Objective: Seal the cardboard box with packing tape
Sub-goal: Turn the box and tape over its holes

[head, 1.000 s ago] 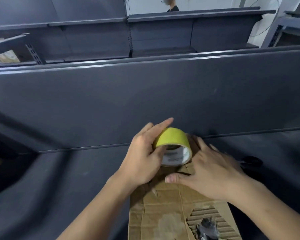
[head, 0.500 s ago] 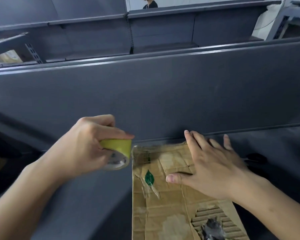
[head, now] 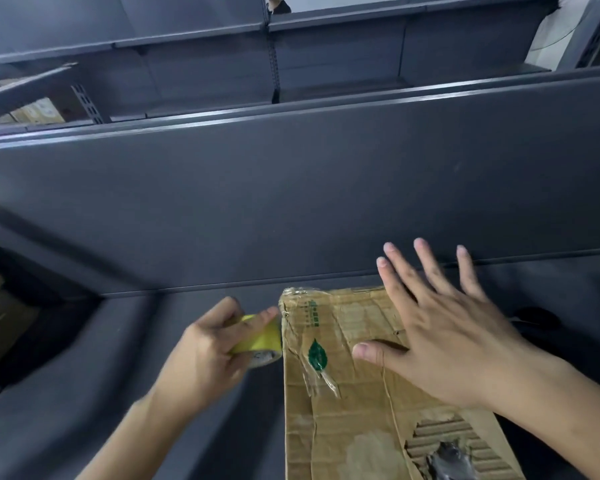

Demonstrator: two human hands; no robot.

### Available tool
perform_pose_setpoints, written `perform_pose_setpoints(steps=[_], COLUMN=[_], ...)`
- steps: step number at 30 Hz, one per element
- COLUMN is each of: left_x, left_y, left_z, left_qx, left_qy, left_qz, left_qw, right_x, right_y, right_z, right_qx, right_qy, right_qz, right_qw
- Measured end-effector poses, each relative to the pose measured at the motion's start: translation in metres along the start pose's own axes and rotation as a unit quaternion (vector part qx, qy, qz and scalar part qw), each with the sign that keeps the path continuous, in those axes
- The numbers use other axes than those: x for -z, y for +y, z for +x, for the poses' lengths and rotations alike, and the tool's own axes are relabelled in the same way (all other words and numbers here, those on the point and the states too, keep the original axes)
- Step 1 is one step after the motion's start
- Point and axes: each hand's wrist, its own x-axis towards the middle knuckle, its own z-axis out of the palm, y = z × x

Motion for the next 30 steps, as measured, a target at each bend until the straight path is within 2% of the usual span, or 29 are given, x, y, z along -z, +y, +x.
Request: perform_pose_setpoints(steps=[3, 5, 8, 14, 23, 27, 30], left_x=[-0.026, -0.035, -0.038, -0.038, -0.037, -0.032, -0.031], left_y=[0.006, 0.007, 0.009, 0.009, 0.016, 0.011, 0.004], left_z=[-0.010, -0.012, -0.013, -0.009, -0.006, -0.001, 0.005], left_qx=[0.018, 0.024, 0.031, 0.011, 0.028, 0.008, 0.014], left_qy=[0.059, 0.085, 0.091, 0.099, 0.112, 0.071, 0.085], left_qz=[-0.019, -0.040, -0.065, -0.086, -0.083, -0.065, -0.048], left_qw=[0.998, 0.995, 0.993, 0.991, 0.990, 0.995, 0.995], right_x=[-0.003, 0.001, 0.007, 0.009, 0.004, 0.003, 0.009], right_y=[-0.009, -0.019, -0.032, -0.054, -0.100, -0.105, -0.095], right_z=[0.004, 0.008, 0.006, 0.009, 0.014, 0.026, 0.041], right_qx=[0.077, 0.096, 0.081, 0.091, 0.092, -0.004, -0.059], right_qy=[0.044, 0.001, -0.079, -0.109, -0.046, 0.065, 0.069], right_qz=[-0.035, -0.023, -0.039, -0.002, 0.129, 0.185, 0.224], right_qw=[0.995, 0.995, 0.993, 0.990, 0.986, 0.981, 0.970])
